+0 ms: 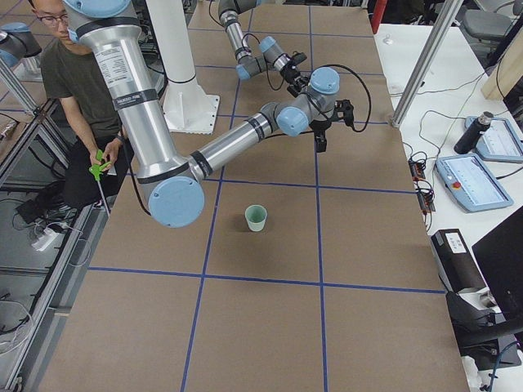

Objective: Transfer and stack yellow cup on green cup

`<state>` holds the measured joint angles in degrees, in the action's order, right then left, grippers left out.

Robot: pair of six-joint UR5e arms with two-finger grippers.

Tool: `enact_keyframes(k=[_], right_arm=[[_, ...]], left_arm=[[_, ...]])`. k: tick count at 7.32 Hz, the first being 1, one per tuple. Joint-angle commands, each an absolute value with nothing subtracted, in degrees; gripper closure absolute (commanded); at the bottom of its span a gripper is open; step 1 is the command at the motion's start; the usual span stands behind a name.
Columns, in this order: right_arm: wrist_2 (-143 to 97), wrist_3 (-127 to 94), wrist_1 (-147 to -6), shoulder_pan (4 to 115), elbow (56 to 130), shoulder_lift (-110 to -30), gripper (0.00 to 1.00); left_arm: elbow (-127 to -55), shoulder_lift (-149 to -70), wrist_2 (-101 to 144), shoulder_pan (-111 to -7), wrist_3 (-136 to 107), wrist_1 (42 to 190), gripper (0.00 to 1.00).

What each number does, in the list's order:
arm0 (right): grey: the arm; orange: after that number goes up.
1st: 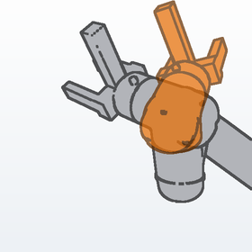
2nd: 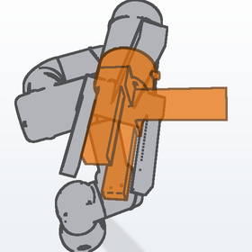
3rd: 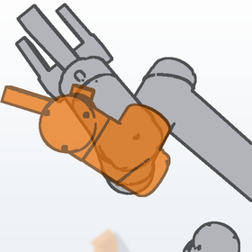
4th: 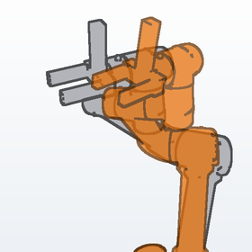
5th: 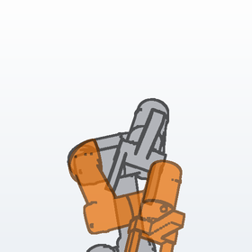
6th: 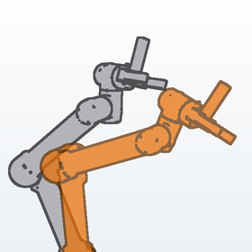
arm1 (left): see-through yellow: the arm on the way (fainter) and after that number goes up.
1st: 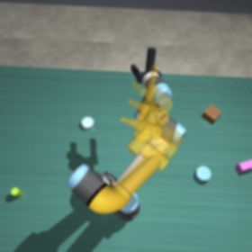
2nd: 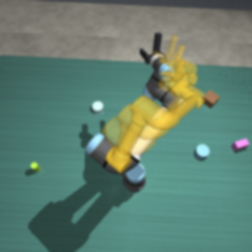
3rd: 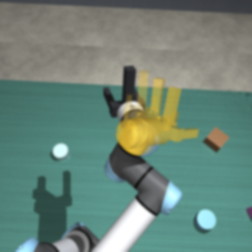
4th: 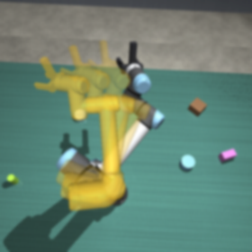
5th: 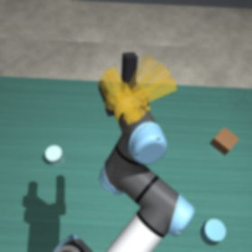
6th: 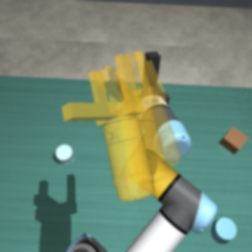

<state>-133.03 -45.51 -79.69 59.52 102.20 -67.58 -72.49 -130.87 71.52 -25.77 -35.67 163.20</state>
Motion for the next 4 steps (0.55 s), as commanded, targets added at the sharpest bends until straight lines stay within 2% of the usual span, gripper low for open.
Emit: enact_keyframes(k=[1,4], right_arm=[[-127.9,-55.4,-79.6,53.2,101.0,-60.8,0.01],[-128.3,-59.0,-79.9,50.5,100.8,-57.6,0.04]], left_arm=[[-72.5,-130.9,71.4,-24.9,-35.2,163.8,0.76],[-72.7,-130.0,68.5,-23.0,-32.5,167.3,0.76]])
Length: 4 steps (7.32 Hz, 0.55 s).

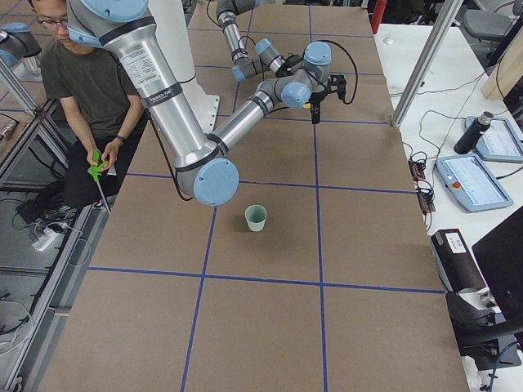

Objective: Transfer and stack yellow cup on green cup

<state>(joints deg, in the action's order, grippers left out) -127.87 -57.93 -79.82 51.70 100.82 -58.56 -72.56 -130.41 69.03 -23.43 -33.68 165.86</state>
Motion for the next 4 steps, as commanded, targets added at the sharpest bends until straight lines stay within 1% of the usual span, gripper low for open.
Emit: enact_keyframes(k=[1,4], right_arm=[[-129.3,-59.3,-80.0,49.5,100.7,-57.0,0.04],[-129.5,-62.0,-80.0,47.3,98.5,-53.9,0.04]], left_arm=[[-72.8,-129.9,68.3,-21.7,-31.0,170.2,0.76],[-72.9,-129.9,68.2,-20.0,-26.7,172.3,0.75]])
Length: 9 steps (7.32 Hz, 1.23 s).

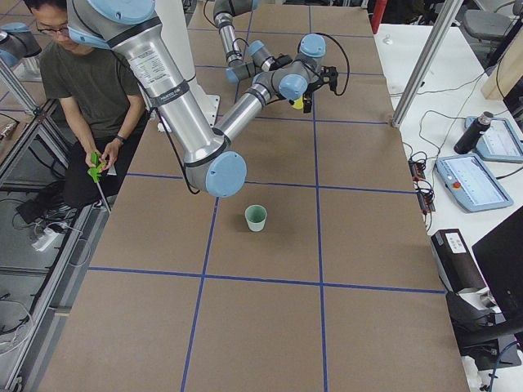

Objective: Transfer and stack yellow cup on green cup

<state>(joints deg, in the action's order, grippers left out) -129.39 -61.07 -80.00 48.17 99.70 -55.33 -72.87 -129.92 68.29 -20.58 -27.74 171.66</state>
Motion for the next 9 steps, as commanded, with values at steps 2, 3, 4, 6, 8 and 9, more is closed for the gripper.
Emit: enact_keyframes(k=[2,3,4,6,8,9], right_arm=[[-129.4,-62.8,-80.0,45.9,98.3,-53.9,0.04],[-129.4,-63.5,-79.9,45.4,98.3,-53.8,0.03],[-129.3,-63.7,-79.9,44.5,98.3,-53.9,0.03],[-129.1,-63.1,-79.9,43.5,98.3,-53.9,0.04],[-128.9,-62.7,-79.9,43.4,97.9,-53.8,0.13],[-128.8,-62.4,-79.9,43.4,97.5,-53.7,0.19]], left_arm=[[-72.9,-130.1,68.2,-19.6,-22.6,172.3,0.76],[-72.9,-130.0,68.2,-19.5,-22.6,172.3,0.76],[-72.9,-130.1,68.2,-19.4,-22.4,172.3,0.75],[-72.9,-130.0,68.2,-18.8,-22.4,172.3,0.75],[-73.0,-129.8,66.4,-17.9,-22.2,172.4,0.75],[-73.0,-129.5,64.5,-16.4,-22.2,172.4,0.75]])
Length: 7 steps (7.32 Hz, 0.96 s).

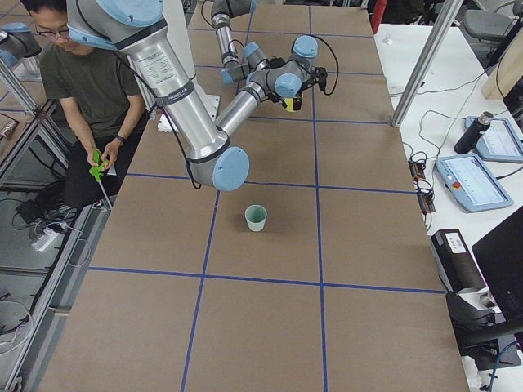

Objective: Transfer and stack yellow cup on green cup

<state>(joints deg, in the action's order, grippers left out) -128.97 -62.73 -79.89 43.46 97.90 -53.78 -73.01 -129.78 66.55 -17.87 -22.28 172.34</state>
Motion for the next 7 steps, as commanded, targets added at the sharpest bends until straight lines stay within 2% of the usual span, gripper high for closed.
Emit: enact_keyframes(k=[1,5,6,7], right_arm=[[-128.8,-62.3,-80.0,43.2,97.4,-53.7,0.23],[-128.3,-62.4,-79.9,41.8,97.6,-53.9,0.23],[-128.3,-62.4,-79.9,41.7,97.9,-54.1,0.28],[-128.3,-62.5,-80.0,41.7,97.9,-54.0,0.39]], left_arm=[[-72.9,-129.5,64.5,-16.2,-22.1,172.4,0.75],[-72.9,-129.6,64.4,-16.3,-22.1,172.4,0.75],[-72.9,-129.6,64.4,-16.2,-22.1,172.4,0.75],[-72.9,-129.6,64.4,-16.2,-22.1,172.3,0.75]])
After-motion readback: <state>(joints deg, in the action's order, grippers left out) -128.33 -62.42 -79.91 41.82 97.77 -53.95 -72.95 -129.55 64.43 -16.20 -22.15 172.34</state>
